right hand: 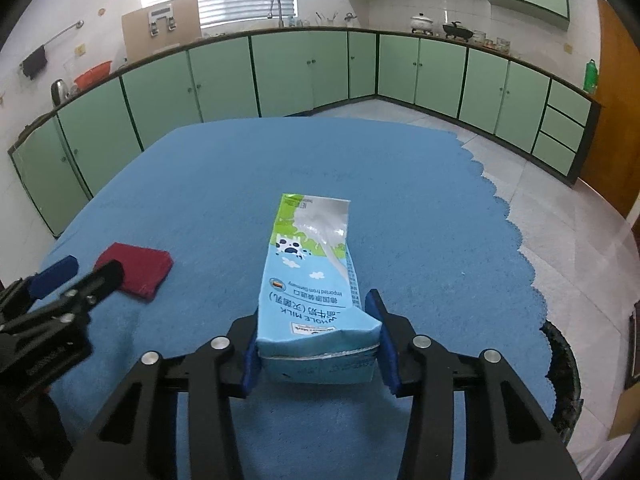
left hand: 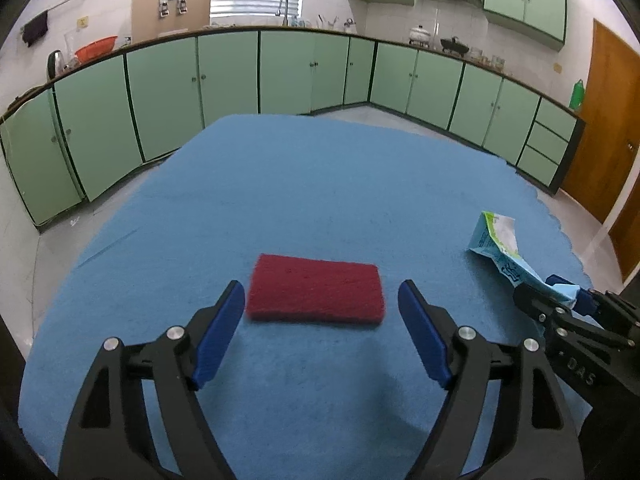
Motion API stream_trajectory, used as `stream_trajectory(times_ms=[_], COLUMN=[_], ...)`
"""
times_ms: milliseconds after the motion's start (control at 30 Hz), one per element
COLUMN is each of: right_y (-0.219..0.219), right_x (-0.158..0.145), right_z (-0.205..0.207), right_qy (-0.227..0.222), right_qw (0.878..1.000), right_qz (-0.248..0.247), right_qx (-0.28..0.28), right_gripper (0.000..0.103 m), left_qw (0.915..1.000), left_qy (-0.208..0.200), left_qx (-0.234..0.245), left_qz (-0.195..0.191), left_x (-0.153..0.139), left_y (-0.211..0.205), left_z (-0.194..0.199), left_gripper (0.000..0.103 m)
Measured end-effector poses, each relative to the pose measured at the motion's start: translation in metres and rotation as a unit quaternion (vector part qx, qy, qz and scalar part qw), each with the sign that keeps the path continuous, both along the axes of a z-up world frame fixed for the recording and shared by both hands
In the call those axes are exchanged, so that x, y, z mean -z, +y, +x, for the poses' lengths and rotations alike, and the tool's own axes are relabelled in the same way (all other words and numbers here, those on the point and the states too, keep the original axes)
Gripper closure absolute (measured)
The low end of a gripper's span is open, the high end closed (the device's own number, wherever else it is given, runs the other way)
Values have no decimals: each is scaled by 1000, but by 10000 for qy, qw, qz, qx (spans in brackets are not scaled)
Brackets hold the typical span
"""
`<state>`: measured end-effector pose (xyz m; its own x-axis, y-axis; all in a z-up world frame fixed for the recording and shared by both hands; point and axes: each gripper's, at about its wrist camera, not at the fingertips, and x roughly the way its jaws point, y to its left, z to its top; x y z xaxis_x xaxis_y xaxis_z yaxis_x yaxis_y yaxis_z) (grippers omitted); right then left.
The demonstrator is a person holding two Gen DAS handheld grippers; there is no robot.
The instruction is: Collect trash
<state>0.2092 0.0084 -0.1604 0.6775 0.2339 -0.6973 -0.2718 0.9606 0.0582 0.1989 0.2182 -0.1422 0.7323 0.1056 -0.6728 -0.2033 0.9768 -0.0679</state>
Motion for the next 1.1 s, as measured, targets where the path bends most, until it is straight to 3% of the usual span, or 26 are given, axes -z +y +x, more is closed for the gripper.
stream_trajectory(times_ms=[400,567,800,967,1033,1100], right_y=[-1,-1,-1,0,1,0], right_x=[2,3,5,7,7,8], right_z=[8,7,8,9,11,13], right_qy=[83,84,122,167,191,200], right_qw=[9999,9999,9999,9998,9998,9998], right_qz=[91,88,80,70,56,38], right_qx=[-18,-31,-38,-46,-48,-56], right_gripper=[58,58,58,58,57,57], left_qw=[9980,9963,9979,9964,9955,9947], left_qy=[578,664,342,365,375,401], left_qx=[-223,-496,-546,-726,-803,-820], left_qz=[123,-236,-118,-233,-342,-480], left_x=[16,17,3,1,4,6], left_y=[-1,17,20,36,43,47], left_z=[24,28,15,13,11,9], left_gripper=[18,18,18,18,21,38])
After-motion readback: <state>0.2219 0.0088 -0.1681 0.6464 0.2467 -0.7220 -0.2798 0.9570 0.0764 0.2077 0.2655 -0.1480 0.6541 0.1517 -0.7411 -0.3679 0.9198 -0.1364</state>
